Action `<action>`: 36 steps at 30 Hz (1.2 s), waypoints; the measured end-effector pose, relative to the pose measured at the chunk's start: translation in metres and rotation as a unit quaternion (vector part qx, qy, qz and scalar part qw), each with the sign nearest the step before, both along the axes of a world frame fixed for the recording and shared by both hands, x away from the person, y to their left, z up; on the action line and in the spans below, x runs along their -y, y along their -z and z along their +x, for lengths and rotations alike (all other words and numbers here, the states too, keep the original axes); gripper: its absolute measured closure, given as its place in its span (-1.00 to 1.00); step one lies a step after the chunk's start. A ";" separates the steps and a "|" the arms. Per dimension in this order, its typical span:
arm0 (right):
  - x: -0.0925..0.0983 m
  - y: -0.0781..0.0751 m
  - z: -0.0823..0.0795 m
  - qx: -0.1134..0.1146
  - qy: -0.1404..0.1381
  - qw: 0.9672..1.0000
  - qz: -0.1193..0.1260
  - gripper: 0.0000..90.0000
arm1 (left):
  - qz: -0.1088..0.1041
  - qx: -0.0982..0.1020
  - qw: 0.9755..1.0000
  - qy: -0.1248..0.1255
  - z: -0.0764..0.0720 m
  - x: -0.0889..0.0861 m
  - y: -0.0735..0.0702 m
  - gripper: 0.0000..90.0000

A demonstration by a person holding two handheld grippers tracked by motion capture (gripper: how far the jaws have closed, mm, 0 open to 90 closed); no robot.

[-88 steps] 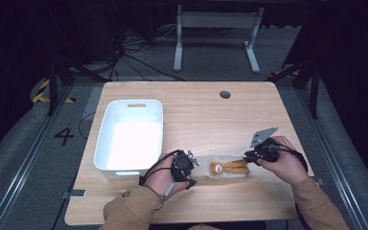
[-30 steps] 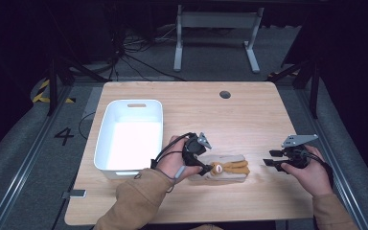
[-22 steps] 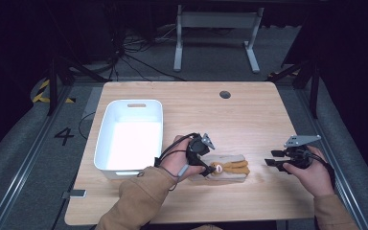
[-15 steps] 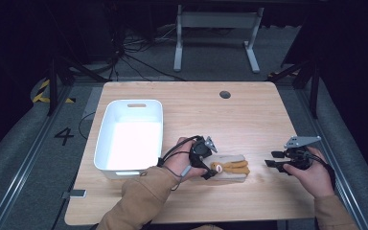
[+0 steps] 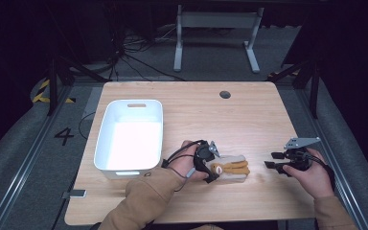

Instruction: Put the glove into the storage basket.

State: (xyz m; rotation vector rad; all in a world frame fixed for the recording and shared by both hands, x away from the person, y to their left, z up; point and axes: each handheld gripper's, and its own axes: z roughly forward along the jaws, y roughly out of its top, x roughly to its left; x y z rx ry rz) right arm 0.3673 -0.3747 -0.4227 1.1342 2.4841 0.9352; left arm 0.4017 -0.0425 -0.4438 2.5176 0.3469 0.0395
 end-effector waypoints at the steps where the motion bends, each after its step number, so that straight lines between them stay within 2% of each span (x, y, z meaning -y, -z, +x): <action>1: 0.000 0.000 0.000 0.001 -0.001 1.000 -0.001 0.06 | 0.000 -0.001 1.000 0.000 0.000 0.000 0.001 -0.65; 12: -0.002 0.005 0.001 -0.003 -0.003 1.000 -0.003 0.04 | 0.000 -0.005 1.000 0.003 0.000 0.003 0.008 -0.66; 15: -0.002 0.005 0.001 -0.006 -0.002 1.000 -0.001 0.04 | 0.007 -0.004 1.000 0.006 0.000 0.004 0.009 -0.67; 22: 0.000 0.006 0.002 -0.007 0.000 1.000 0.001 0.04 | 0.015 0.008 1.000 0.011 -0.001 0.007 0.011 -0.71; 24: -0.001 0.006 0.002 -0.008 0.000 1.000 0.000 0.04 | 0.012 0.017 1.000 0.015 -0.002 0.007 0.013 -0.72; 28: -0.001 0.007 0.002 -0.010 -0.003 1.000 0.002 0.04 | 0.003 0.017 1.000 0.007 -0.002 0.006 0.014 -0.72; 31: -0.001 0.007 0.002 -0.010 -0.002 1.000 0.003 0.04 | -0.025 0.027 0.999 0.004 -0.001 0.003 0.018 -0.64; 36: -0.002 0.008 0.002 -0.011 -0.002 1.000 0.002 0.04 | -0.021 0.025 0.999 -0.007 -0.003 0.005 0.017 -0.58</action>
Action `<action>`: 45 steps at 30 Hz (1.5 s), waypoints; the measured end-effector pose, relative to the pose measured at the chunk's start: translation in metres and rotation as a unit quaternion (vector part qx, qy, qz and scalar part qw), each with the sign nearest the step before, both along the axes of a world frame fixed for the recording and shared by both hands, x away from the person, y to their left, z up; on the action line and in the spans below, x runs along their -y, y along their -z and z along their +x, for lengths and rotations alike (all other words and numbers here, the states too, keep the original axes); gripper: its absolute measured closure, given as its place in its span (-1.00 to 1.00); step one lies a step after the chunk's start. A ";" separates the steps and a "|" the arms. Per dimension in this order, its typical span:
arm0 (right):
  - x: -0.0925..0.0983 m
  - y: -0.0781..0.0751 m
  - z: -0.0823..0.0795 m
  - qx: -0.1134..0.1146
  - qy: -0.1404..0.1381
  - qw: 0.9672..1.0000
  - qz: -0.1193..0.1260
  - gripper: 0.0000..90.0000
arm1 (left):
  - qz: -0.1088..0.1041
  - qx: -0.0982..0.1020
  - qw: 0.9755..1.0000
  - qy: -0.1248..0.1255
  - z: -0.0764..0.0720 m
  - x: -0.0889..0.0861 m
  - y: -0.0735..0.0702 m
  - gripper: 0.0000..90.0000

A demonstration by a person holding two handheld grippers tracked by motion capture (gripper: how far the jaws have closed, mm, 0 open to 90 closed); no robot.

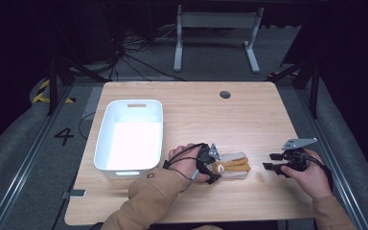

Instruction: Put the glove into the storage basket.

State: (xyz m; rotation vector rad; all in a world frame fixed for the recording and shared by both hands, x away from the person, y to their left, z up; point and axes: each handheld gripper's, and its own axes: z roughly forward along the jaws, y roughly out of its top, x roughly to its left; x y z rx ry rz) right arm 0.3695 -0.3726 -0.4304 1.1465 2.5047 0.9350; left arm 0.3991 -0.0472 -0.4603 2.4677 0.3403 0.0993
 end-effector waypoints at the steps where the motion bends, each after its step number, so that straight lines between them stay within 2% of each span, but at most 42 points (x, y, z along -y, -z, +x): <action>1: 0.000 0.000 0.000 0.000 0.000 1.000 0.000 0.04 | 0.001 0.000 1.000 0.000 0.000 0.000 0.000 -0.57; 5: -0.001 0.001 0.000 -0.001 0.001 1.000 0.001 0.04 | 0.001 0.000 1.000 0.003 -0.003 0.001 -0.002 -0.39; 11: -0.001 0.002 0.001 0.000 0.000 1.000 0.000 0.04 | 0.021 -0.005 1.000 -0.022 -0.008 0.008 -0.009 -0.04; 18: -0.002 0.003 0.001 -0.002 0.001 1.000 0.001 0.04 | 0.018 -0.006 0.999 -0.042 -0.012 0.008 -0.009 0.24; 20: -0.002 0.003 0.001 -0.002 0.000 1.000 0.001 0.05 | 0.023 -0.006 0.998 -0.052 -0.013 0.009 -0.010 0.33; 22: -0.002 0.003 0.001 -0.001 0.000 1.000 0.001 0.05 | 0.025 -0.006 0.998 -0.050 -0.014 0.009 -0.011 0.39; 24: -0.002 0.003 0.001 -0.001 0.001 1.000 0.002 0.05 | 0.025 -0.007 0.998 -0.050 -0.013 0.010 -0.011 0.43; 26: -0.002 0.003 0.001 -0.001 0.002 1.000 0.003 0.05 | 0.023 -0.011 0.998 -0.064 -0.014 0.010 -0.011 0.47; 28: -0.001 0.003 0.001 0.000 0.002 1.000 0.003 0.05 | 0.032 -0.015 0.997 -0.072 -0.014 0.011 -0.013 0.50; 32: 0.000 0.003 0.001 0.001 0.003 1.000 0.003 0.05 | 0.037 -0.019 0.997 -0.070 -0.013 0.012 -0.014 0.54; 36: 0.002 0.003 0.001 0.001 0.005 1.000 0.005 0.05 | 0.030 -0.037 0.996 -0.079 -0.010 0.011 -0.015 0.57; 43: 0.005 0.003 0.002 0.001 0.009 1.000 0.009 0.04 | 0.023 -0.043 0.995 -0.082 -0.008 0.006 -0.024 0.62; 45: 0.005 0.002 0.003 0.003 0.010 1.000 0.010 0.04 | 0.014 -0.046 0.995 -0.088 -0.009 0.004 -0.029 0.63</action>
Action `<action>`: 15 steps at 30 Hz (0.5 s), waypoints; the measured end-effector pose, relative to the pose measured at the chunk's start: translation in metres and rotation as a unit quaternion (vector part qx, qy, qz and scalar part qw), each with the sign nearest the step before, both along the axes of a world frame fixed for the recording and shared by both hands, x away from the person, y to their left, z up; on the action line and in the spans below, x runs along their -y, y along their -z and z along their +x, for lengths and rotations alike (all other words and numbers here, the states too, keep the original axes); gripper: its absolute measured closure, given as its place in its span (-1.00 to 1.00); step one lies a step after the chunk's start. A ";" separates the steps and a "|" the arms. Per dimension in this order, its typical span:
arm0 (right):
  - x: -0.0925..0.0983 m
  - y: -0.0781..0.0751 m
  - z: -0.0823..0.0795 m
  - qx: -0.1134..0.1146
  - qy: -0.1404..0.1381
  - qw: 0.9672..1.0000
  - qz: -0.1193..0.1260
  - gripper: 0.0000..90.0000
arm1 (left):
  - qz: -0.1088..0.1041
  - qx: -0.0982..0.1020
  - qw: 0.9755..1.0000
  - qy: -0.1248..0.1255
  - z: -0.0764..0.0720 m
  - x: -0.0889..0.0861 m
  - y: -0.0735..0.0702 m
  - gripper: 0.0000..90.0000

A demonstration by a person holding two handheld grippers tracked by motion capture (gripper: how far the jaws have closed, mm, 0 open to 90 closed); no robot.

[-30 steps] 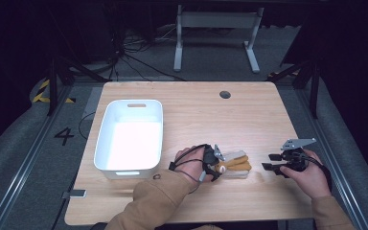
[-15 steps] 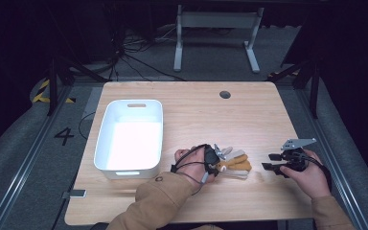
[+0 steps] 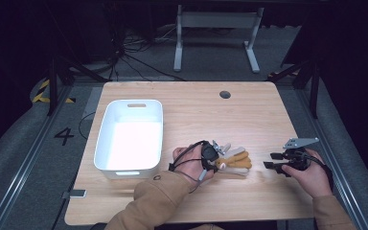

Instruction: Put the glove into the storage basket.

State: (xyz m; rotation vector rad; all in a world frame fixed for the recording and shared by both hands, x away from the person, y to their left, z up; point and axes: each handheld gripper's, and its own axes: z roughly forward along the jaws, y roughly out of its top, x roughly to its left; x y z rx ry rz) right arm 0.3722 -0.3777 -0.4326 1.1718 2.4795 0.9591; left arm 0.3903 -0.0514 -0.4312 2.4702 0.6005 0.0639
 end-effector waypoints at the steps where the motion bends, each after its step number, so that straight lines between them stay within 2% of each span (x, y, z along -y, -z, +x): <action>1: 0.000 0.000 0.000 0.001 0.000 1.000 0.000 0.04 | 0.001 0.001 1.000 0.000 0.001 -0.002 -0.004 0.63; 5: 0.001 -0.001 0.002 0.000 0.002 1.000 0.004 0.04 | -0.011 0.001 1.000 -0.012 0.002 -0.009 -0.015 0.63; 6: 0.001 -0.001 0.002 0.000 0.002 1.000 0.005 0.04 | -0.012 -0.004 1.000 -0.018 0.002 -0.010 -0.017 0.63; 11: 0.001 -0.001 0.007 0.000 0.000 1.000 0.007 0.04 | -0.017 -0.002 0.999 -0.036 0.003 -0.021 -0.035 0.63; 15: -0.002 -0.001 0.013 0.001 -0.004 1.000 0.009 0.04 | -0.024 0.000 0.999 -0.039 0.002 -0.029 -0.050 0.62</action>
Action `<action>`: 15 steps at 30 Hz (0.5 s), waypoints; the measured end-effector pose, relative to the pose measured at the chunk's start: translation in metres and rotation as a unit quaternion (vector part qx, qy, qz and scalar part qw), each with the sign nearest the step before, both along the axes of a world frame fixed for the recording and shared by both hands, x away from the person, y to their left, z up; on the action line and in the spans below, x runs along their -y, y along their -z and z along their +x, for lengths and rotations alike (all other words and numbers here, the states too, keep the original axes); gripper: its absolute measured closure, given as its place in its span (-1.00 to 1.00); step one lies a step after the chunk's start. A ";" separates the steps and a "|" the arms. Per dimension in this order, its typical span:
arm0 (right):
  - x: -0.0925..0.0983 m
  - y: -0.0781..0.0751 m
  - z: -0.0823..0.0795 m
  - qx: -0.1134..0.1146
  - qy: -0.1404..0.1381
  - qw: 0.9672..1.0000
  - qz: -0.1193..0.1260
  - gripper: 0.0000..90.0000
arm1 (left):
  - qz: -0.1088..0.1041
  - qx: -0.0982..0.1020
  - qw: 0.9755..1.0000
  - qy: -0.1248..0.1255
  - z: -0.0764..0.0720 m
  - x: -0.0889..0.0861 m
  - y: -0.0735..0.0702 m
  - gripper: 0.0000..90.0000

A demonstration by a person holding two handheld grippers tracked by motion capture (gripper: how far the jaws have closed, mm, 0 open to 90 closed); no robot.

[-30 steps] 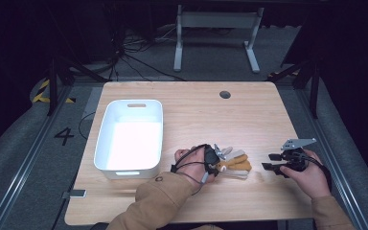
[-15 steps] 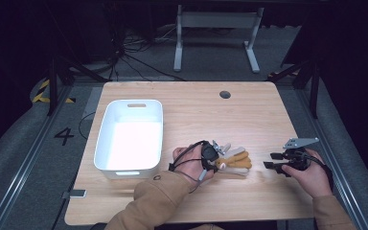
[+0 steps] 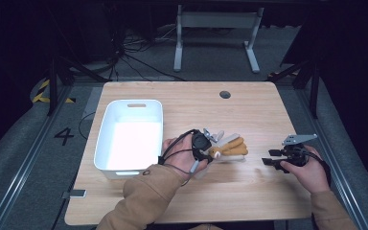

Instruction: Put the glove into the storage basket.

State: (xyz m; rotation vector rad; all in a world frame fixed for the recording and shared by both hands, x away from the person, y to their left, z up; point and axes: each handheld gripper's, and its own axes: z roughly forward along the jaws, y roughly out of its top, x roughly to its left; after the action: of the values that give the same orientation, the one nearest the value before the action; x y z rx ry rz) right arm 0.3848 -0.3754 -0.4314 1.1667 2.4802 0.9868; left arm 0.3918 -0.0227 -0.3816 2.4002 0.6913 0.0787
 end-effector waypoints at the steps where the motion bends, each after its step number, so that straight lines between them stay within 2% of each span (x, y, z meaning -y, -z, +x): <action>1: -0.001 0.000 0.002 -0.001 -0.002 1.000 0.000 0.04 | 0.002 0.004 1.000 0.000 0.000 -0.002 -0.003 0.62; 6: -0.007 0.000 0.009 -0.001 -0.009 1.000 0.004 0.04 | 0.001 0.005 1.000 -0.022 -0.001 -0.011 -0.015 0.62; 7: -0.008 0.000 0.011 -0.002 -0.011 1.000 0.004 0.04 | 0.001 0.010 1.000 -0.023 0.000 -0.014 -0.018 0.62; 11: -0.012 0.002 0.018 -0.004 -0.015 1.000 0.004 0.04 | -0.010 0.008 0.999 -0.042 0.000 -0.022 -0.029 0.62; 15: -0.014 0.007 0.026 -0.010 -0.016 1.000 0.010 0.05 | -0.007 0.012 0.998 -0.055 -0.001 -0.029 -0.040 0.62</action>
State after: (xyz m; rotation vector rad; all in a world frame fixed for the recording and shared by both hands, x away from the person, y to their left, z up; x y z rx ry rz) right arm 0.4105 -0.3613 -0.4379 1.1512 2.5187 1.0153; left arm 0.3913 0.0067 -0.3417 2.3438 0.8095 0.1473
